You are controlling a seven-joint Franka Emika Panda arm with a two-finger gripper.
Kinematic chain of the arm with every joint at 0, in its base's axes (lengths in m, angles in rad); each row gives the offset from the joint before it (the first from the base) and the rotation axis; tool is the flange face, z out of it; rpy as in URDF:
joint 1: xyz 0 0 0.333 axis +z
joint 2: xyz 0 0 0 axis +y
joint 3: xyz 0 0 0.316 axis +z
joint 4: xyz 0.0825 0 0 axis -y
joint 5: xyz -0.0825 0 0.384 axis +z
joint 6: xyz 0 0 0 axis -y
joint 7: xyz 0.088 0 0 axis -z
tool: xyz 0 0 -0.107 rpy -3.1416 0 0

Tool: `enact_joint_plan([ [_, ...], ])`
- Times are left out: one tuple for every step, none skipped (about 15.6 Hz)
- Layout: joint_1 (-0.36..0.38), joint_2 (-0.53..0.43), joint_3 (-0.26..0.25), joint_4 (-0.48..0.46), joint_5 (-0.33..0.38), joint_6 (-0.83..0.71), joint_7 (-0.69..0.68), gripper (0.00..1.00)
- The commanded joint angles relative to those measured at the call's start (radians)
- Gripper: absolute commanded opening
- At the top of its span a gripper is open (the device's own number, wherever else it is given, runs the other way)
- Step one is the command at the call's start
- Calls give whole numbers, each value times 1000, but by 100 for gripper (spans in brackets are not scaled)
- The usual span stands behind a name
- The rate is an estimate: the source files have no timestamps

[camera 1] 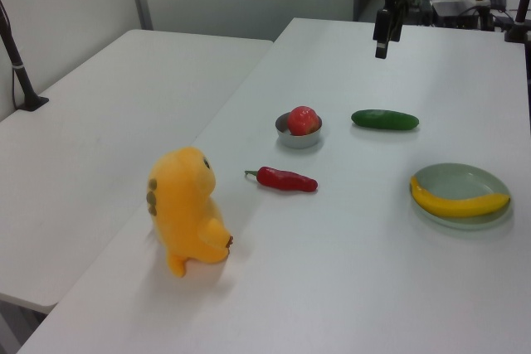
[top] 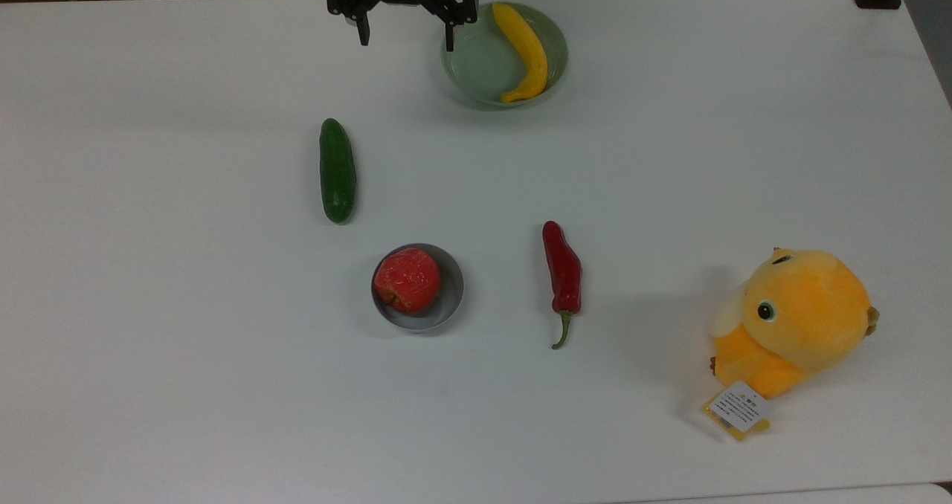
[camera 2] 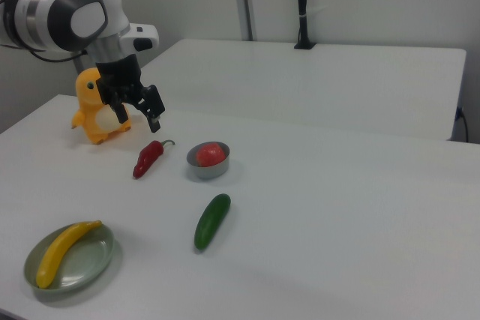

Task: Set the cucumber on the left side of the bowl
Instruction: 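Move the open gripper down over the green cucumber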

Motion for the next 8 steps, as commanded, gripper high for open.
enact_joint_plan([
  [2, -2, 3, 12, 21, -19, -15, 100],
  [0, -2, 3, 13, 21, -18, -15, 100],
  [-1, -2, 3, 13, 21, -18, -15, 100],
  [0, -3, 3, 13, 21, -18, -15, 100],
  [0, -5, 3, 13, 21, -18, -15, 100],
  [2, -3, 3, 13, 21, -18, -15, 100],
  [2, -2, 3, 13, 21, -16, -15, 100],
  [3, 3, 3, 15, 19, -16, -15, 100],
])
